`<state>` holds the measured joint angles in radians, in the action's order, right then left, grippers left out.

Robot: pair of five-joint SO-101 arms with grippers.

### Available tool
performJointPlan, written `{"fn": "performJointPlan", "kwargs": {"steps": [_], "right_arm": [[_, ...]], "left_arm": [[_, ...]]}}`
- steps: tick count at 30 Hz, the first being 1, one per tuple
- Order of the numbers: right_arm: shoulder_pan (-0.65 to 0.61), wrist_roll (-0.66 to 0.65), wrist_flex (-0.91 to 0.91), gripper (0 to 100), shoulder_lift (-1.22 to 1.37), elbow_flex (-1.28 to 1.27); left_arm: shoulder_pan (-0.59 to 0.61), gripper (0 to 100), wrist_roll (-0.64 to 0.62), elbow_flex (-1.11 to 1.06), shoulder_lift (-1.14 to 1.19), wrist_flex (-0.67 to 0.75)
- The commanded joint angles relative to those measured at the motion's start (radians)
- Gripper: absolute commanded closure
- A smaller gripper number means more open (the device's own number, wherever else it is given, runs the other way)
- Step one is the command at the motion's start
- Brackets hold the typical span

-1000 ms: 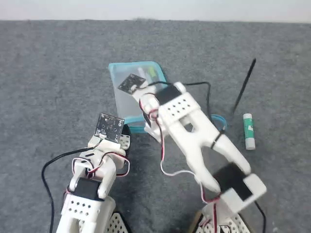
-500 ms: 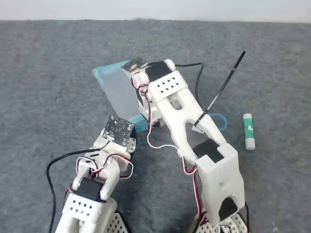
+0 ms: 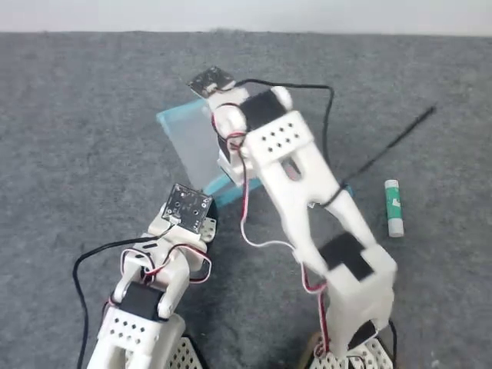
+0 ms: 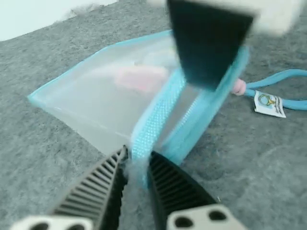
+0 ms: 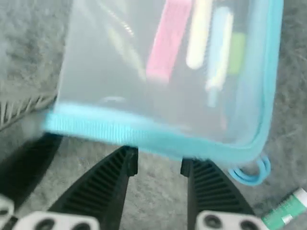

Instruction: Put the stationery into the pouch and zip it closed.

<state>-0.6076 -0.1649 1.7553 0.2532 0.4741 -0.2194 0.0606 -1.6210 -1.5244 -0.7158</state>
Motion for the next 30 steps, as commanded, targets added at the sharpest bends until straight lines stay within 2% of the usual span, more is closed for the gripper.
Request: {"fn": "performJointPlan", "kwargs": {"steps": [1, 8, 10, 13, 17, 20, 24, 30], "right_arm": [[0.021, -0.049, -0.068, 83.6, -0.259, -0.176], [0.131, -0.098, -0.248, 83.6, -0.628, -0.779], [0.217, -0.157, -0.291, 83.6, -0.728, -0.927], [0.421, -0.27, -0.346, 83.6, -0.848, -1.074], [0.682, -0.411, -0.358, 83.6, -0.858, -1.119], [0.828, -0.506, -0.363, 83.6, -0.799, -1.112], [0.937, -0.548, -0.464, 83.6, -0.696, -1.112], [1.013, -0.594, -0.555, 83.4, -0.538, -1.111]], "left_arm": [[-0.041, 99, 0.02, 0.05, 0.011, -0.017], [-0.012, 99, 0.06, 0.116, 0.011, -0.114], [0.071, 99, 0.057, 0.145, 0.011, -0.129], [0.181, 99, 0.057, 0.14, 0.011, -0.094], [0.187, 99, 0.055, 0.096, 0.011, -0.046], [0.189, 99, 0.055, 0.093, 0.011, -0.044], [0.189, 99, 0.055, 0.081, 0.011, -0.049], [0.189, 99, 0.055, 0.067, 0.011, -0.046]]}}
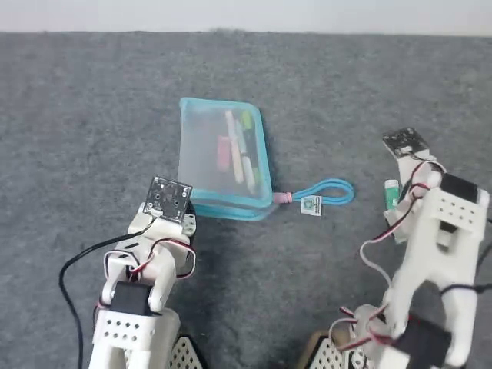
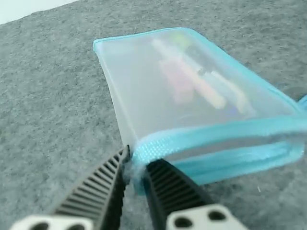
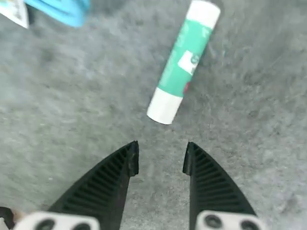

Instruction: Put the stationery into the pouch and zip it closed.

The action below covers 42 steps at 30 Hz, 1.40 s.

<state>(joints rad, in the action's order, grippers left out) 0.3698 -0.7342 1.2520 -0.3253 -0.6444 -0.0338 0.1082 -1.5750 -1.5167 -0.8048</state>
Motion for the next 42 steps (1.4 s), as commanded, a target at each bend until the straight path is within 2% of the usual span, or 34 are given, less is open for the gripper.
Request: {"fn": "performJointPlan", "kwargs": {"steps": [1, 7, 18, 27, 37, 42], "right_arm": [[0.044, -0.025, -0.074, 83.4, 0.062, 0.008], [0.047, -0.018, -0.147, 83.4, 0.171, 0.005], [0.048, 0.077, -0.351, 83.4, 0.361, 0.002], [0.045, 0.068, -0.285, 83.4, 0.28, 0.006], [-0.082, 0.069, -0.288, 83.4, 0.179, 0.0], [-0.067, 0.069, -0.288, 83.5, 0.179, -0.002]], "left_arm": [[0.003, 99, 0.008, 0.021, 0.003, 0.043], [0.003, 99, 0.008, 0.019, 0.003, 0.043], [0.003, 99, 0.008, 0.018, 0.003, 0.043], [0.002, 99, 0.008, -0.016, 0.005, 0.1], [0.002, 99, 0.008, -0.016, 0.005, 0.097], [0.002, 99, 0.008, -0.016, 0.005, 0.097]]}}
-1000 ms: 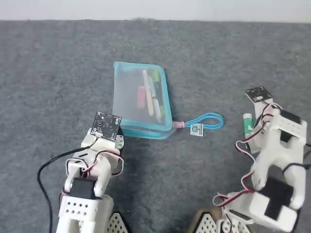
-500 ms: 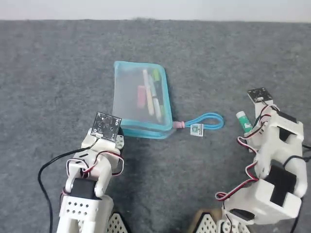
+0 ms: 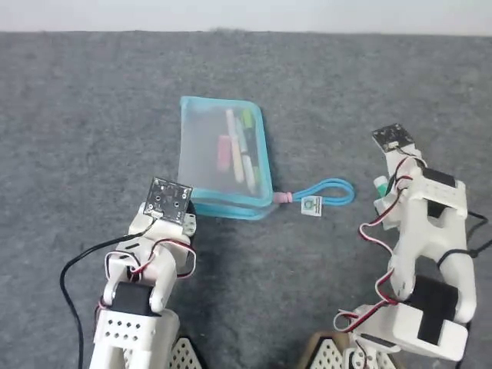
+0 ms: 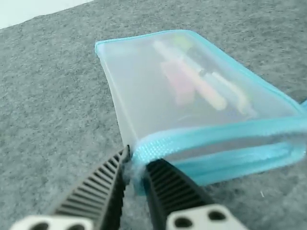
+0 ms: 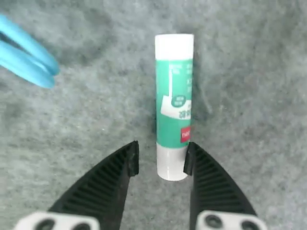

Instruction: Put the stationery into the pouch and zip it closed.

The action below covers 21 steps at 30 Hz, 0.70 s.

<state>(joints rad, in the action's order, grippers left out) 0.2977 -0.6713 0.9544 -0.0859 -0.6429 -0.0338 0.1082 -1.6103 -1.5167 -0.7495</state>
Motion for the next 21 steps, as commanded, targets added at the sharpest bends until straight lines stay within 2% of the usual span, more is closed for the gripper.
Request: {"fn": "performJointPlan", "kwargs": {"steps": [1, 9, 12, 18, 21], "right_arm": [[0.013, 0.006, 0.01, 83.5, -0.061, -0.003], [0.053, -0.02, 0.004, 83.6, 0.007, 0.0], [0.081, -0.066, -0.045, 83.6, 0.088, 0.005], [0.122, -0.066, -0.11, 83.7, 0.157, 0.005], [0.125, -0.066, -0.11, 88.3, 0.148, 0.005]], "left_arm": [[0.002, 99, 0.008, 0.019, 0.005, 0.041], [0.005, 99, 0.008, 0.019, 0.005, 0.04], [0.005, 99, 0.008, 0.018, 0.005, 0.04], [0.005, 99, 0.008, 0.018, 0.005, 0.04], [0.005, 99, 0.008, 0.018, 0.005, 0.04]]}}
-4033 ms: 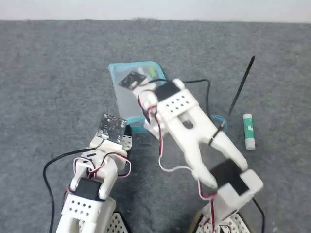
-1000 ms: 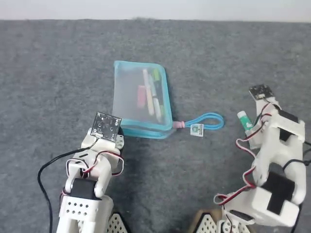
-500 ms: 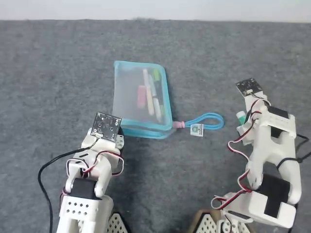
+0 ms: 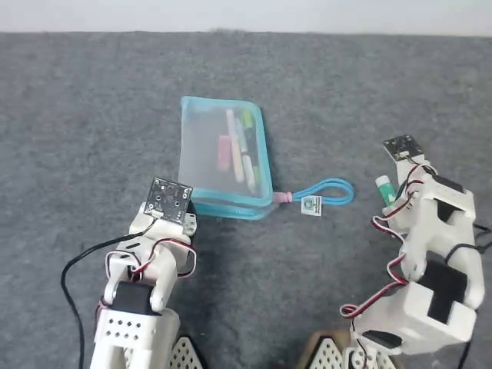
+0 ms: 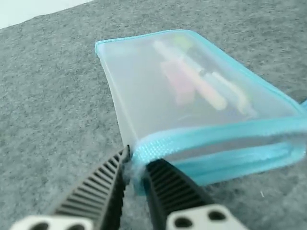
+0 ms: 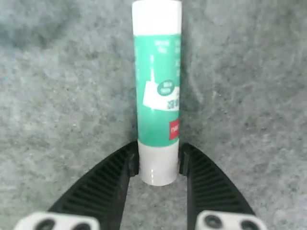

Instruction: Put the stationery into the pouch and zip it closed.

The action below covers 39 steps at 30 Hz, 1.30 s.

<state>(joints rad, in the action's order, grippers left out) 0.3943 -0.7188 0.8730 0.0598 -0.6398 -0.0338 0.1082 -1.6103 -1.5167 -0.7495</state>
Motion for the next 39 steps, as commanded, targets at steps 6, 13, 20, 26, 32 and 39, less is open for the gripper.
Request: {"fn": "performJointPlan", "kwargs": {"steps": [6, 13, 20, 26, 32, 39], "right_arm": [[0.03, -0.021, 0.022, 98.9, -0.105, -0.005], [-0.047, -0.02, 0.278, 99.1, -0.378, -0.012], [-0.302, 0.031, 0.495, 99.1, -0.769, -0.117], [-0.677, 0.112, 0.667, 99.1, -1.109, -0.15], [-0.978, 0.18, 0.682, 99.1, -1.058, -0.146], [-1.007, 0.244, 0.545, 99.1, -0.805, -0.118]], "left_arm": [[0.005, 99, 0.008, 0.016, 0.005, 0.04], [0.0, 99, 0.008, 0.016, 0.005, 0.04], [-0.083, 99, 0.006, 0.018, 0.005, 0.038], [-0.104, 99, -0.035, 0.053, 0.005, 0.0], [-0.158, 99, -0.049, 0.093, 0.005, -0.005], [-0.164, 99, -0.049, 0.093, 0.005, -0.005]]}}
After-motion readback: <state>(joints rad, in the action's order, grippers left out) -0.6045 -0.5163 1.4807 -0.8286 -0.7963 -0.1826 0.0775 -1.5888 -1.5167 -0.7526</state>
